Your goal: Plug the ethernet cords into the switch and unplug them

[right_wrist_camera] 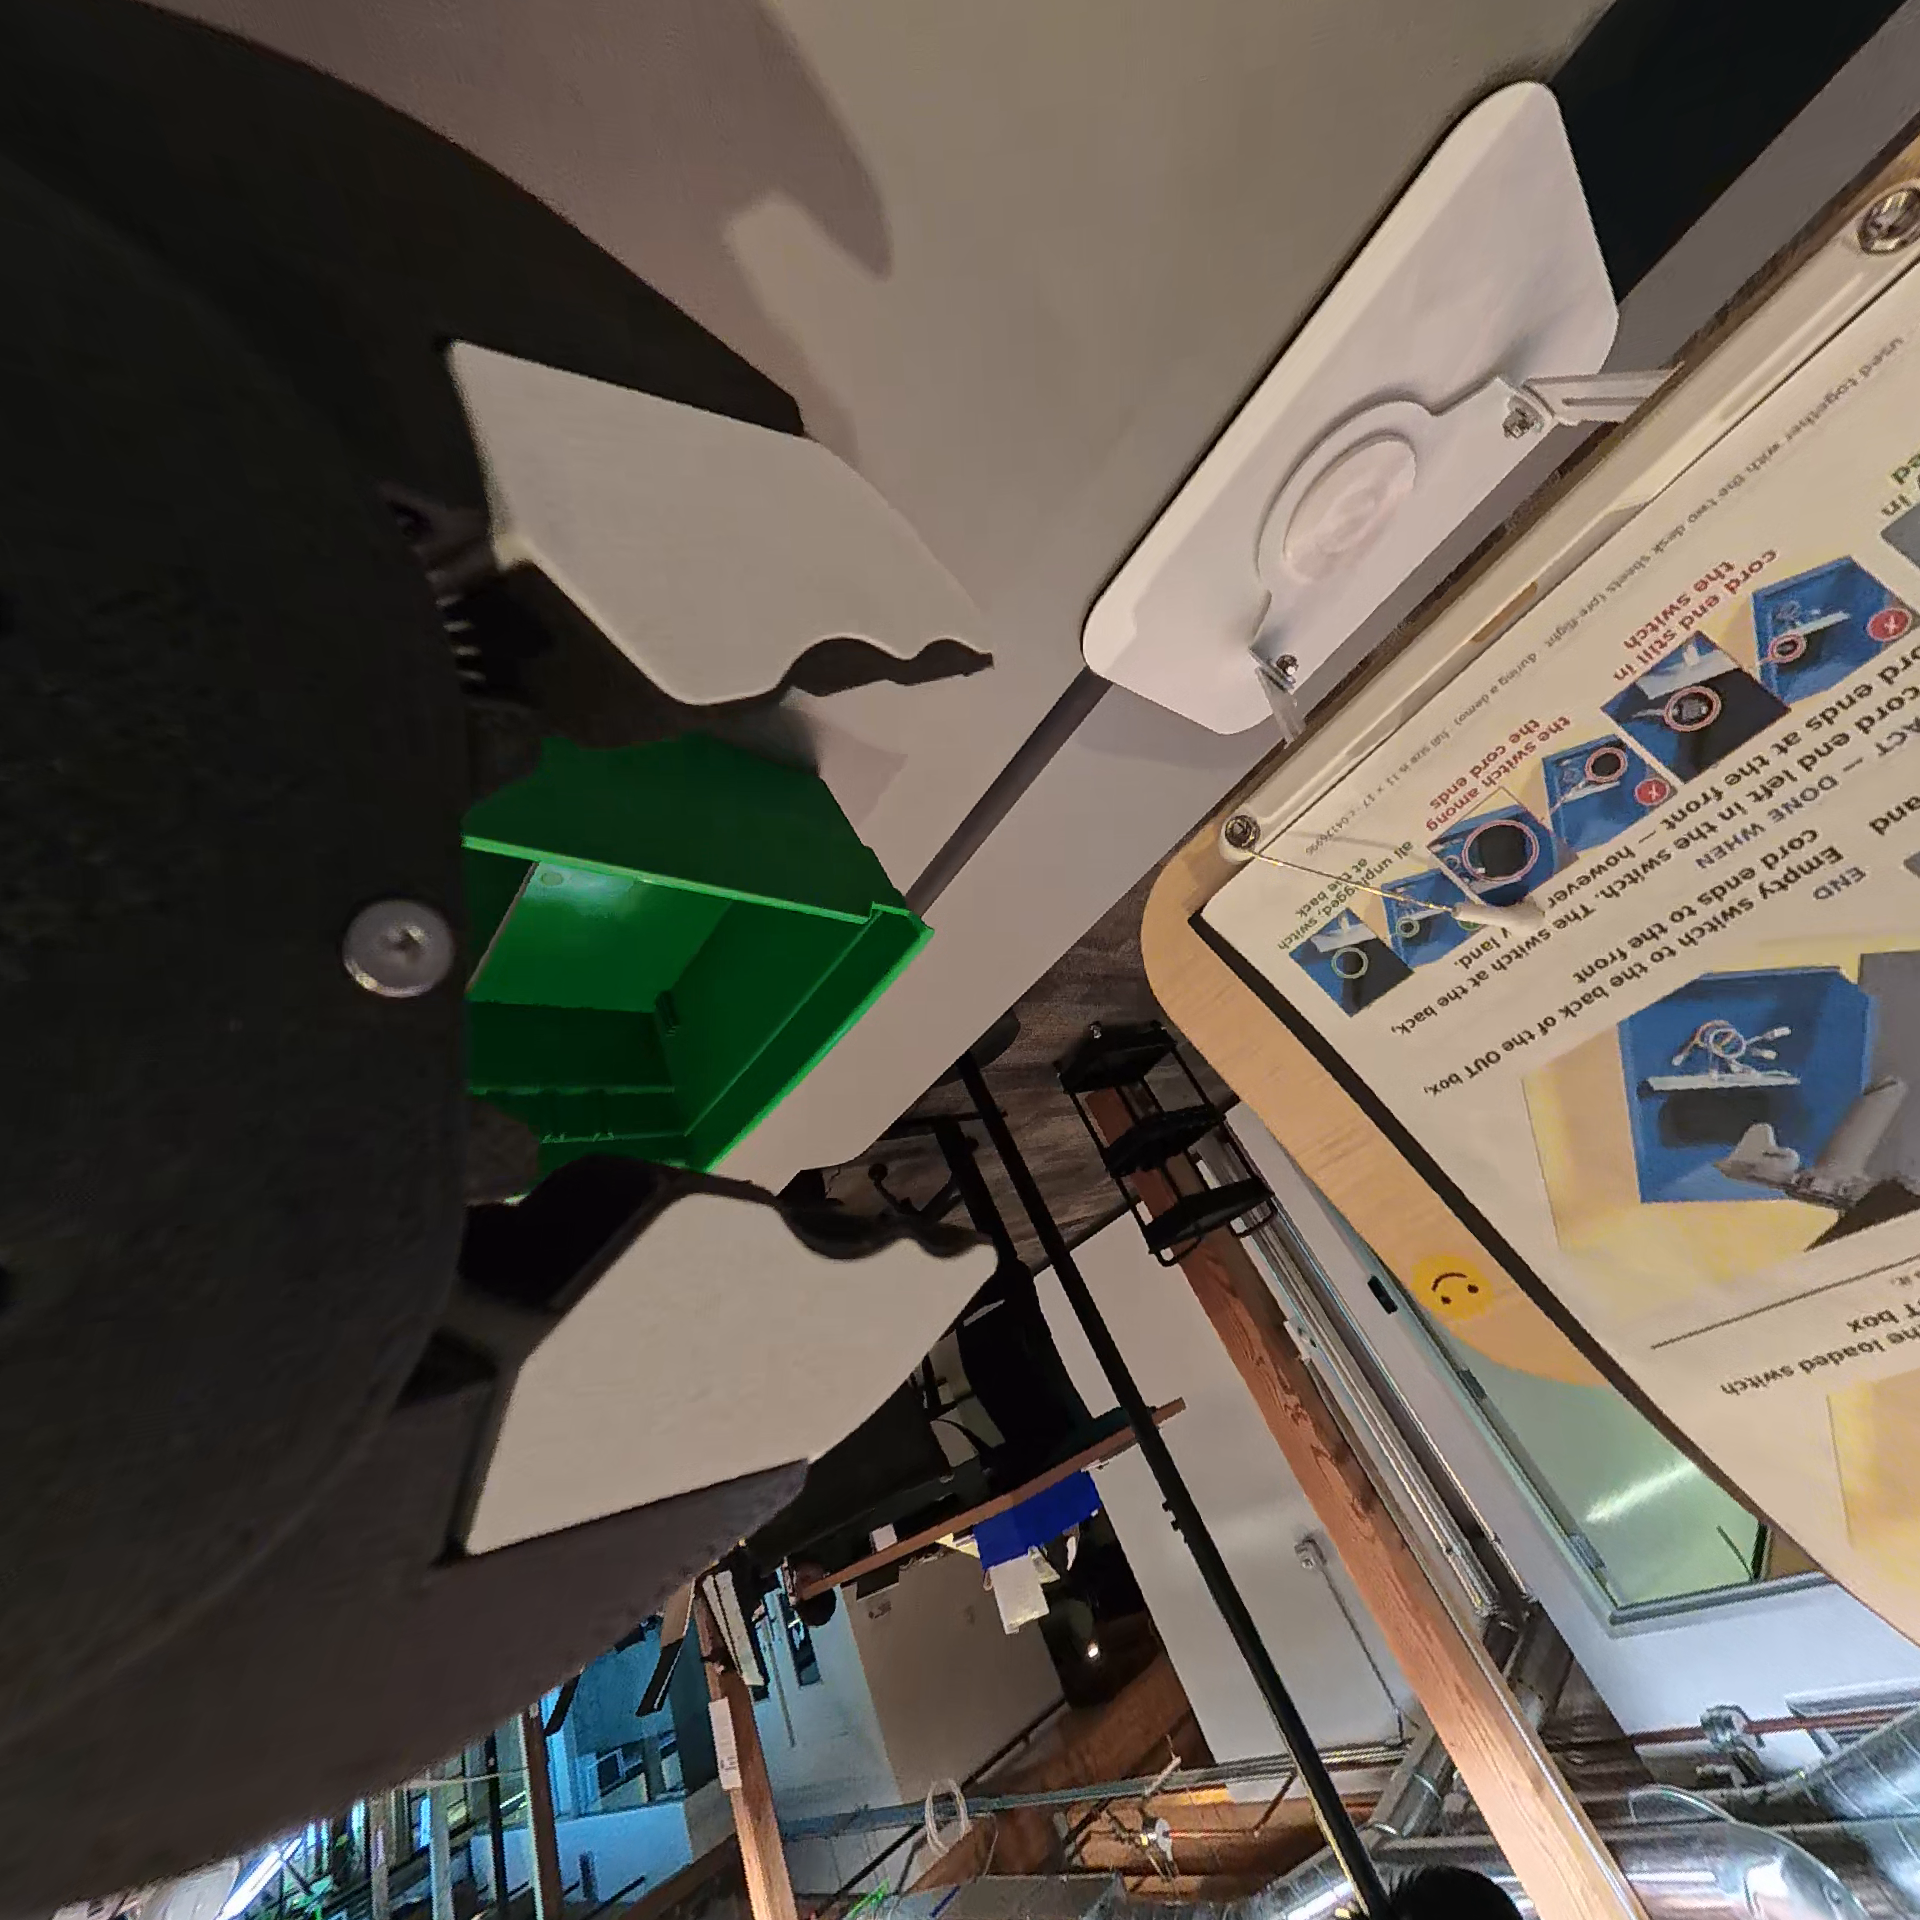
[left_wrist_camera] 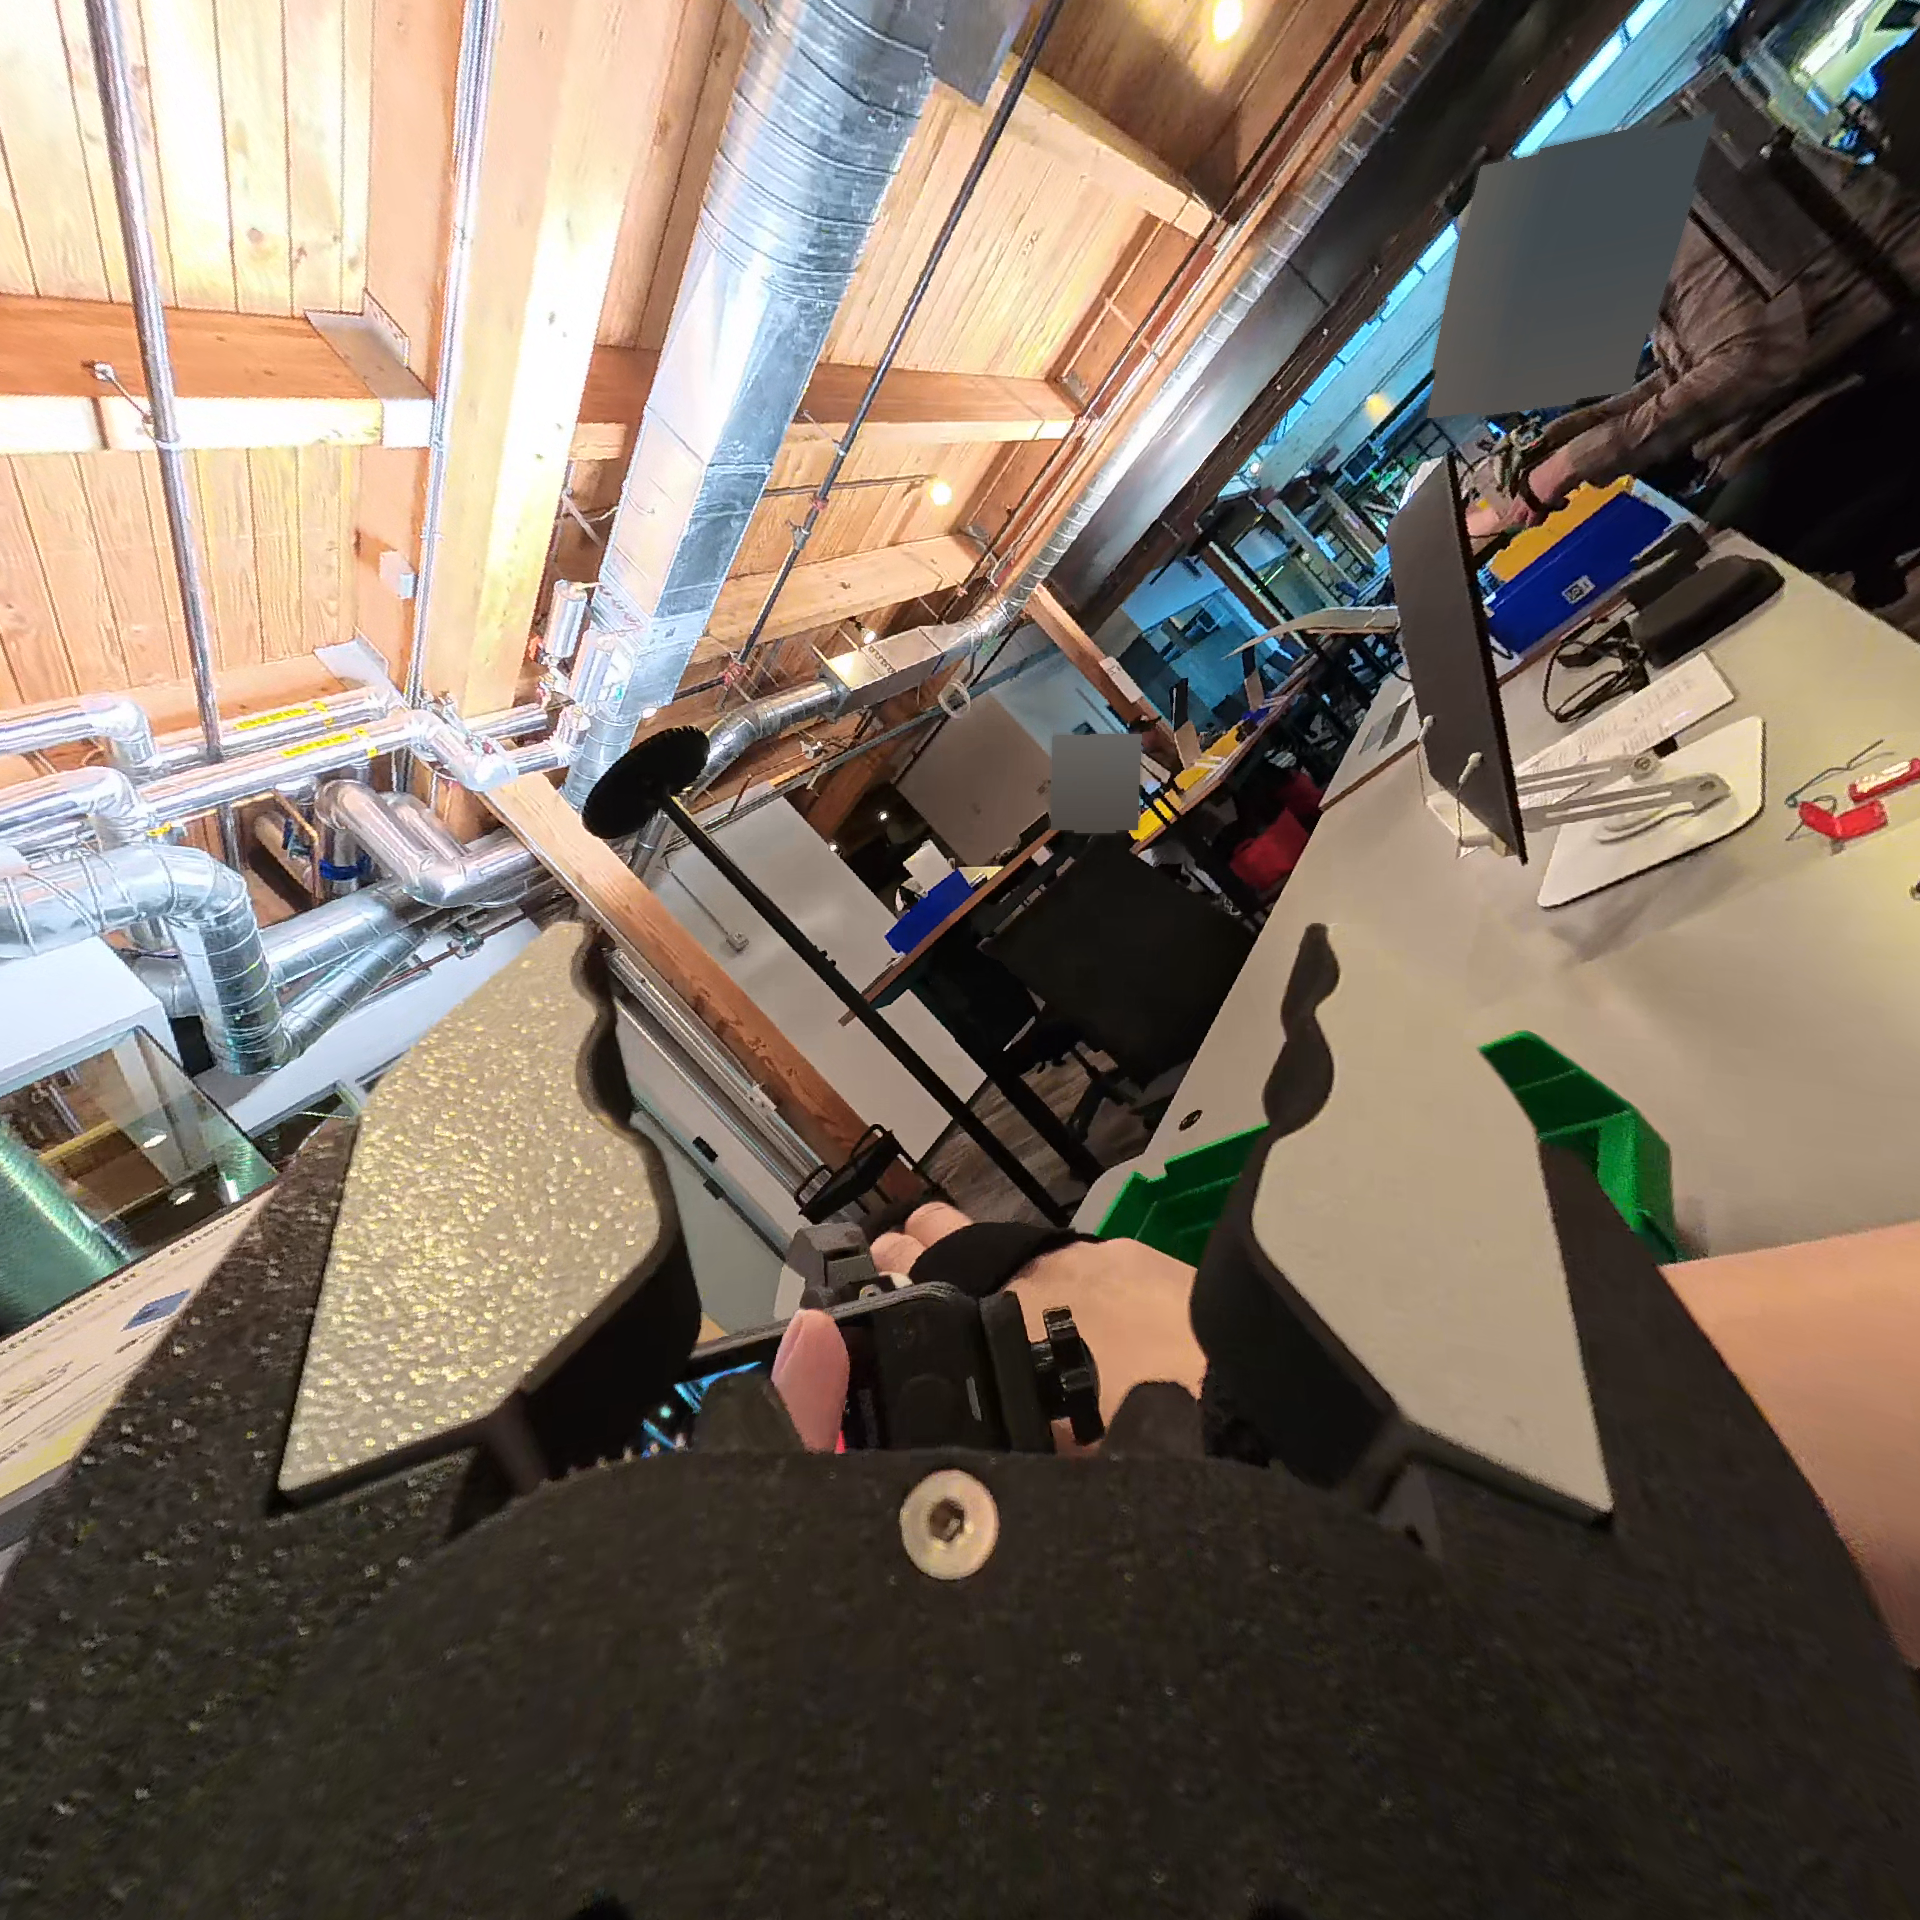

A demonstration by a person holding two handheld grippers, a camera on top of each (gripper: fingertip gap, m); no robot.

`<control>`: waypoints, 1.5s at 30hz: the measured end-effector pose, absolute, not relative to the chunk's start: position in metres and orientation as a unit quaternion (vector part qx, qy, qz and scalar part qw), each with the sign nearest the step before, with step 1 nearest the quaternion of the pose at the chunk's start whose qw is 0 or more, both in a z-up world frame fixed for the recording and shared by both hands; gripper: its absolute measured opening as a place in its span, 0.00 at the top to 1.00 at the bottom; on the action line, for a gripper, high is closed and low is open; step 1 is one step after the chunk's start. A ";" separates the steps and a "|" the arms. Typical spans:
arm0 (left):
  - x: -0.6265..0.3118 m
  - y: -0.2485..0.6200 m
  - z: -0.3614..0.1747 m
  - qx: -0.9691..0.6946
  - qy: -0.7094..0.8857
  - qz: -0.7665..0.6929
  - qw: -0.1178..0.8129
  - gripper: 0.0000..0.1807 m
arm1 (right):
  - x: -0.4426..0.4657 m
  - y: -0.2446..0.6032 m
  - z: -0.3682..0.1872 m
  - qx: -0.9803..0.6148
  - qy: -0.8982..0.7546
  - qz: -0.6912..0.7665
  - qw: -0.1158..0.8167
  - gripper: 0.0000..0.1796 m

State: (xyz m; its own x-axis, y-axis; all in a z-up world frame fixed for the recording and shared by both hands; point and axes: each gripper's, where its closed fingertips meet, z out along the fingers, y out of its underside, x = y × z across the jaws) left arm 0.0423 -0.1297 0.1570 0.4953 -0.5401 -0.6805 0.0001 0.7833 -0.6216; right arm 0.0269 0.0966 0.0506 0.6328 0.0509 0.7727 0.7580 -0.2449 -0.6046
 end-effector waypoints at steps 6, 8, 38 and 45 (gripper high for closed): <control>0.045 -0.120 0.150 -0.300 0.478 -0.164 0.809 0.34 | 0.023 0.095 0.049 -0.720 -0.288 -0.317 0.546 0.45; 0.044 -0.118 0.151 -0.298 0.475 -0.162 0.812 0.33 | 0.023 0.096 0.045 -0.725 -0.289 -0.315 0.539 0.45; -0.219 0.018 0.144 -0.676 0.316 0.010 0.666 0.88 | 0.085 0.038 0.178 -0.548 -0.222 -0.045 0.805 0.90; -0.236 0.032 0.077 -0.725 0.424 0.032 0.541 1.00 | 0.089 0.010 0.200 -0.534 -0.243 -0.017 0.809 0.98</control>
State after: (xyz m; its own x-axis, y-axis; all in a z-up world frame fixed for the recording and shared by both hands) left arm -0.2362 0.0319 0.0765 0.6377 -0.5811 -0.5057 -0.6505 -0.0548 -0.7575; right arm 0.0889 0.0098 0.2001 0.8811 0.2326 0.4116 0.2871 0.4284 -0.8567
